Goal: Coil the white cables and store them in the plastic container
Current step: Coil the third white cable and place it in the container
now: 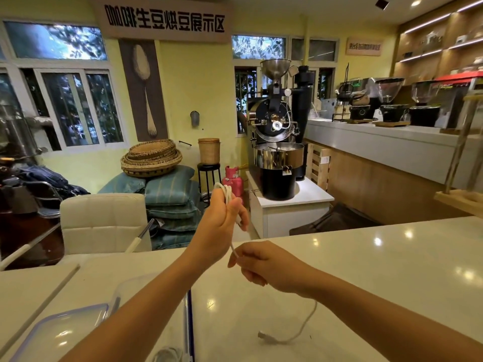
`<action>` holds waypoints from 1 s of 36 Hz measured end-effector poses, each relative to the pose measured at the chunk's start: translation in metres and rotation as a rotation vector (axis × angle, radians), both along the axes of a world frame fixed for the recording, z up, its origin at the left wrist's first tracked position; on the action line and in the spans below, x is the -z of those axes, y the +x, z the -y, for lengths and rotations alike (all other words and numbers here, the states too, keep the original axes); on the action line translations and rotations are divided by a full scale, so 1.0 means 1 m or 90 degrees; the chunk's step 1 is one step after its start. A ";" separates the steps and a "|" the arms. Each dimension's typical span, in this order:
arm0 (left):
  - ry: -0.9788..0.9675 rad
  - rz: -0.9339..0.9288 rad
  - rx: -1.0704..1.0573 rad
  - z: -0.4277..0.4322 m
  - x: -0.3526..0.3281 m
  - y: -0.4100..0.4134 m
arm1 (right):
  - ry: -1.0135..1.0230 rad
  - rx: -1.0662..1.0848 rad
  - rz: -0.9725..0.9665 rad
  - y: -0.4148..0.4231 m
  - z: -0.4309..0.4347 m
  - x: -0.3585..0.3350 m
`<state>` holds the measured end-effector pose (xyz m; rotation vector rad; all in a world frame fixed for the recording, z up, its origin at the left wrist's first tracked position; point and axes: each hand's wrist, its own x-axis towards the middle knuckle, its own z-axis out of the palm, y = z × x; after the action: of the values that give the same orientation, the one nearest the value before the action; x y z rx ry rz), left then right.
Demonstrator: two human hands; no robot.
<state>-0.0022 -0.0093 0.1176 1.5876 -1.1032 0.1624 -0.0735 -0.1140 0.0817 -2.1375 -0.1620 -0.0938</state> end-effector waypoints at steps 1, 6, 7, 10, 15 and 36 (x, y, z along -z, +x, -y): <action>-0.001 0.000 0.002 0.003 0.002 0.000 | 0.001 -0.006 -0.028 -0.001 -0.001 0.000; -0.072 -0.116 0.038 0.016 0.003 -0.002 | 0.009 0.003 -0.103 -0.003 -0.003 0.005; -0.090 -0.164 0.049 0.018 0.002 -0.002 | 0.004 0.014 -0.105 -0.003 -0.002 0.006; -0.131 -0.235 0.081 0.021 0.001 0.001 | -0.033 0.046 -0.103 -0.004 0.000 0.007; -0.102 -0.214 0.043 0.022 0.008 0.009 | -0.081 0.050 -0.082 -0.007 -0.002 0.007; 0.104 -0.261 0.280 -0.014 0.033 -0.021 | -0.205 0.050 0.138 -0.007 0.058 -0.088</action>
<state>-0.0236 0.0042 0.0841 1.3956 -1.1244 -0.5350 -0.0802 -0.1717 0.1692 -2.4518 -0.2328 -0.3687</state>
